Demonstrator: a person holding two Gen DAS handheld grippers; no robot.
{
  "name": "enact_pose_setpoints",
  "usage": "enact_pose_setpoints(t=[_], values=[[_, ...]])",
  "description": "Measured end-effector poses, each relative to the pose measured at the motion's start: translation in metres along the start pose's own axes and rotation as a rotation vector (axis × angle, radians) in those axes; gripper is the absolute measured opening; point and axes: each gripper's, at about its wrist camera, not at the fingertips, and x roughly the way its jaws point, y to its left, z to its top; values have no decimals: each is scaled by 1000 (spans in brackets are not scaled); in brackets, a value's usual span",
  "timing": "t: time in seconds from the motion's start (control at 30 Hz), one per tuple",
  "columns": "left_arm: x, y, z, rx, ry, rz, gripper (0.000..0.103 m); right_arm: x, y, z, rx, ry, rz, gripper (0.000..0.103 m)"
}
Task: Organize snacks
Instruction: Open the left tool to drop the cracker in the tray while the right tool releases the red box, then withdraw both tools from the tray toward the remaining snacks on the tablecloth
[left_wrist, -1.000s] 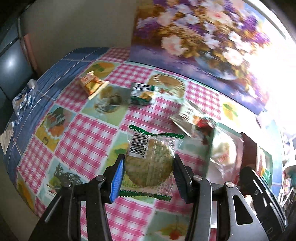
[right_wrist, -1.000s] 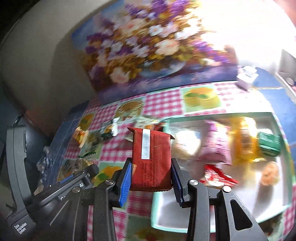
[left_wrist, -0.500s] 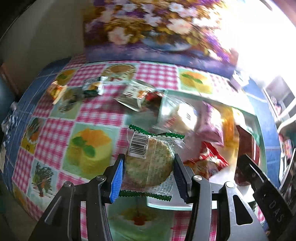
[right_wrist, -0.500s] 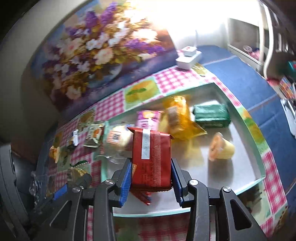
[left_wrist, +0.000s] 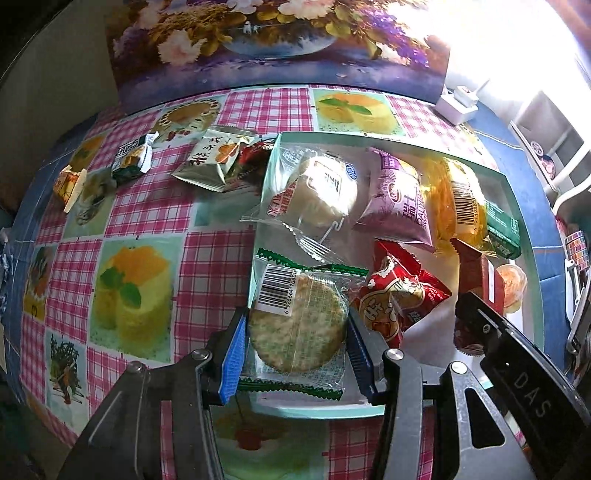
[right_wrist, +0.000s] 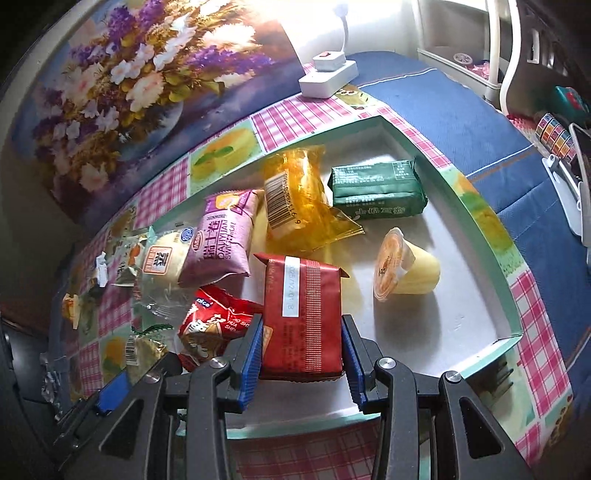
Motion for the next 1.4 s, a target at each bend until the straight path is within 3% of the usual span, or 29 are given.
enact_pose_setpoints(t=[0.8, 0.93, 1.3, 1.37, 1.4], values=[[6, 2, 6, -3, 29, -30, 54, 10, 8, 7, -27, 42, -47, 43], [5, 6, 8, -22, 24, -37, 63, 9, 10, 8, -32, 31, -54, 43], [-5, 21, 12, -91, -17, -28, 63, 2, 11, 11, -46, 9, -59, 43], [-7, 27, 13, -117, -28, -11, 67, 4, 14, 11, -63, 12, -72, 44], [-8, 30, 13, -131, -33, -4, 73, 4, 16, 11, -71, 12, -79, 46]])
